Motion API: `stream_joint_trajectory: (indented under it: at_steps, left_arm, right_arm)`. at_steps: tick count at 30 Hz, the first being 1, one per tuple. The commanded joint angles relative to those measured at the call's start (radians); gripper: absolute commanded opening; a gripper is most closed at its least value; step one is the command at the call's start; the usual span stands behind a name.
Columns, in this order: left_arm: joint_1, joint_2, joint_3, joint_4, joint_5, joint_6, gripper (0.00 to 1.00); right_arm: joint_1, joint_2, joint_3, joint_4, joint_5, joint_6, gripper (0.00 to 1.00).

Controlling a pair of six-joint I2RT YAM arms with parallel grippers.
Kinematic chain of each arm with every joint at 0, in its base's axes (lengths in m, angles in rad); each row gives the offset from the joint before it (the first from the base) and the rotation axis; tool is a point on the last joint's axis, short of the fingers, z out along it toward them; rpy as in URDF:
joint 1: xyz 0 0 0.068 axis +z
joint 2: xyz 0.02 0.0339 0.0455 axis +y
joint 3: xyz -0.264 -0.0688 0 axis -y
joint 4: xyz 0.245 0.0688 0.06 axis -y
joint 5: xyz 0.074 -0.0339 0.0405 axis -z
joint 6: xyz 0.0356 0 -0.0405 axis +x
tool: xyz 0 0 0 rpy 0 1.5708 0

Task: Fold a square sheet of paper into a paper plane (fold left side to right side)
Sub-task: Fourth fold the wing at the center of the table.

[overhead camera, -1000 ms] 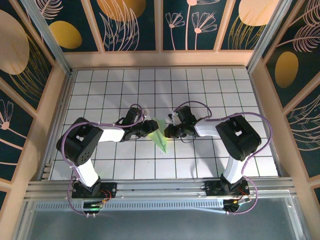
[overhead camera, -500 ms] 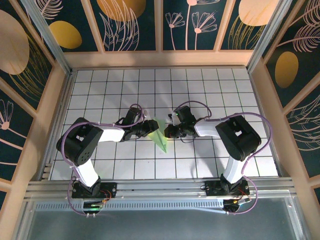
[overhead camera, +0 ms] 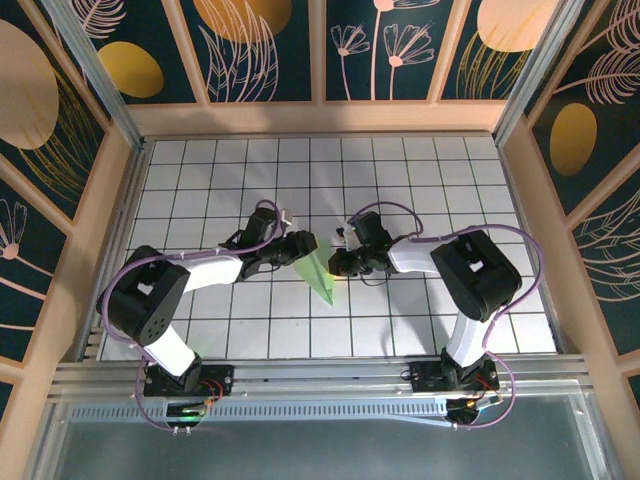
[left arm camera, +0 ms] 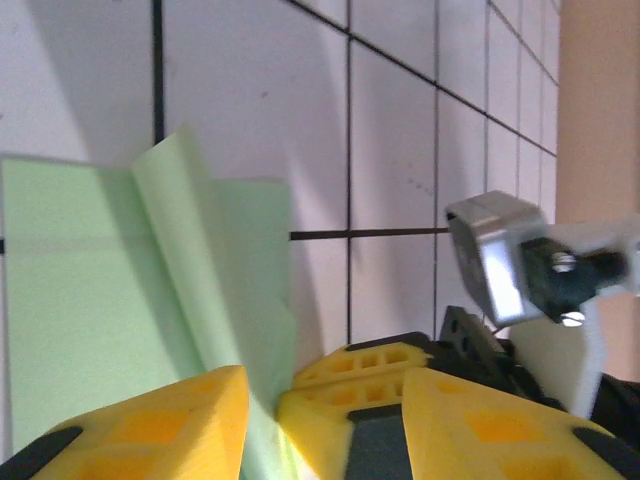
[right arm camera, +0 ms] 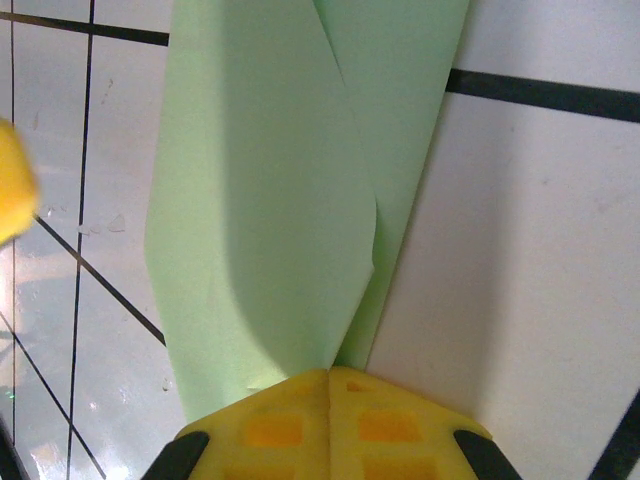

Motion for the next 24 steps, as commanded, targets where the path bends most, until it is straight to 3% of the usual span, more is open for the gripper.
stream_joint_trajectory:
  at_steps: [1,4,7,12,24]
  left_arm:
    - [0.001,-0.008,0.015,-0.025,0.024,0.029,0.32]
    - [-0.002,0.019,0.017,0.020,0.081,0.019,0.20]
    - [-0.012,0.059,0.039,0.041,0.117,0.022,0.14]
    - [-0.032,0.153,0.085,0.060,0.152,0.027,0.11]
    - [-0.032,0.220,0.083,-0.025,0.044,0.064,0.08]
  right_arm:
    - [0.010,0.065,-0.014,-0.085,0.059,-0.003,0.00]
    - [0.011,0.067,-0.011,-0.084,0.060,-0.001,0.00]
    - [0.011,0.070,-0.007,-0.086,0.058,0.001,0.00]
    - [0.010,0.071,-0.003,-0.093,0.061,0.001,0.00]
    - [0.011,0.072,0.001,-0.117,0.081,-0.011,0.00]
